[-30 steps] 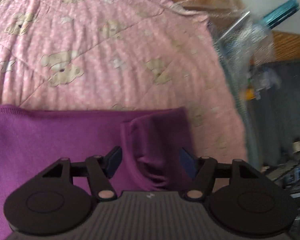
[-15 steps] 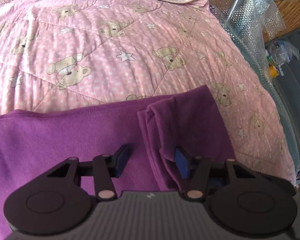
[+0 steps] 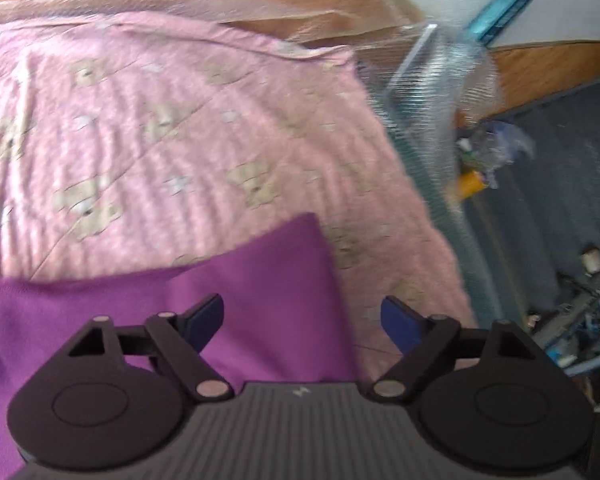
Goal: Fold clothes
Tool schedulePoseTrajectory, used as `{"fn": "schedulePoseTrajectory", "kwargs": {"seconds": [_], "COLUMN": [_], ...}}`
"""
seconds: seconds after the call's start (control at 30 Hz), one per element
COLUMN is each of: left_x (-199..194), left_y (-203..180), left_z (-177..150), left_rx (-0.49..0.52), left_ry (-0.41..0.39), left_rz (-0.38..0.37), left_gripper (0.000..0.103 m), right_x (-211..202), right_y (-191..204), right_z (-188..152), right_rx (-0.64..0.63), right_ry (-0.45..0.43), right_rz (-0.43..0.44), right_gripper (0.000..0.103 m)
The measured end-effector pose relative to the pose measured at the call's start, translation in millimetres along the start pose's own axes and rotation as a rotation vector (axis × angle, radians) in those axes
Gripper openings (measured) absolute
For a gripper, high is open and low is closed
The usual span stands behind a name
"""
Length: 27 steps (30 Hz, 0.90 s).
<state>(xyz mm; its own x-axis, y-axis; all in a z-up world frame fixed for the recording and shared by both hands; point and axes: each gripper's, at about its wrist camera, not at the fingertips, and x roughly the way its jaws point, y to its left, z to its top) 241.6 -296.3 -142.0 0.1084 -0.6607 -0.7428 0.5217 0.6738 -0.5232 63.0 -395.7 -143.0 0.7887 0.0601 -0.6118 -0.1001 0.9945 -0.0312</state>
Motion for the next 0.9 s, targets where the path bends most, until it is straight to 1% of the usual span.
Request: {"fn": "schedulePoseTrajectory", "kwargs": {"seconds": [0.03,0.07,0.1,0.13,0.17,0.2,0.23,0.27,0.3,0.33,0.37,0.4,0.43,0.47,0.5,0.53,0.6,0.63,0.7,0.73,0.77,0.83,0.9], "left_x": [-3,-5,-7,-15,-24,-32,-41,-50,-58,-61,-62,-58,-55,-53,-51,-51,-57,-61,-77,-86,-95,-103,-96], "left_y": [-2,-1,2,11,21,30,40,51,63,74,86,95,104,112,119,123,130,131,129,129,130,133,138], "left_z": [1,-1,-3,-7,-11,-15,-19,-24,-28,-35,-42,-49,-56,-62,-69,-73,-79,-80,-80,-83,-87,-94,-105], "left_rx": [0.022,0.042,0.057,0.035,0.012,-0.011,-0.034,-0.064,-0.093,-0.121,-0.147,-0.16,-0.173,-0.198,-0.22,-0.228,-0.259,-0.277,-0.285,-0.289,-0.293,-0.302,-0.295], "left_ry": [0.011,0.02,0.028,0.03,0.033,0.036,0.037,0.028,0.021,0.028,0.033,0.031,0.03,0.03,0.027,0.009,-0.015,-0.025,-0.075,-0.103,-0.127,-0.127,-0.081], "left_rz": [-0.003,0.024,0.05,0.074,0.098,0.122,0.143,0.146,0.15,0.16,0.172,0.195,0.215,0.214,0.21,0.194,0.163,0.16,0.149,0.127,0.106,0.075,0.119], "left_gripper": [0.089,0.083,0.071,0.02,0.009,0.01,0.01,0.01,0.01,0.01,0.011,0.011,0.013,0.016,0.018,0.02,0.02,0.021,0.029,0.036,0.037,0.037,0.037], "right_x": [-5,-7,-9,-9,-8,-9,-14,-19,-24,-25,-17,-6,6,23,43,57,53,51,47,45,42,45,70], "right_y": [15,29,42,52,59,63,61,55,47,38,33,31,29,30,33,38,46,46,46,45,46,53,61], "right_z": [5,8,10,8,6,5,6,7,9,12,12,11,9,3,-6,-14,-19,-13,0,7,17,39,59], "right_rx": [-0.044,-0.085,-0.116,-0.12,-0.111,-0.094,-0.049,0.013,0.086,0.165,0.211,0.233,0.254,0.252,0.232,0.2,0.127,0.123,0.139,0.147,0.145,0.132,0.121], "right_ry": [-0.023,-0.039,-0.053,-0.059,-0.062,-0.064,-0.077,-0.097,-0.112,-0.117,-0.088,-0.04,0.009,0.071,0.145,0.196,0.163,0.168,0.184,0.192,0.174,0.138,0.15], "right_rz": [0.028,0.06,0.087,0.117,0.151,0.192,0.237,0.282,0.319,0.338,0.333,0.318,0.303,0.297,0.298,0.286,0.262,0.251,0.229,0.218,0.21,0.19,0.165], "right_gripper": [0.008,0.008,0.008,0.008,0.015,0.025,0.034,0.038,0.04,0.041,0.041,0.041,0.035,0.021,0.016,0.014,0.013,0.013,0.014,0.019,0.019,0.02,0.02]}}
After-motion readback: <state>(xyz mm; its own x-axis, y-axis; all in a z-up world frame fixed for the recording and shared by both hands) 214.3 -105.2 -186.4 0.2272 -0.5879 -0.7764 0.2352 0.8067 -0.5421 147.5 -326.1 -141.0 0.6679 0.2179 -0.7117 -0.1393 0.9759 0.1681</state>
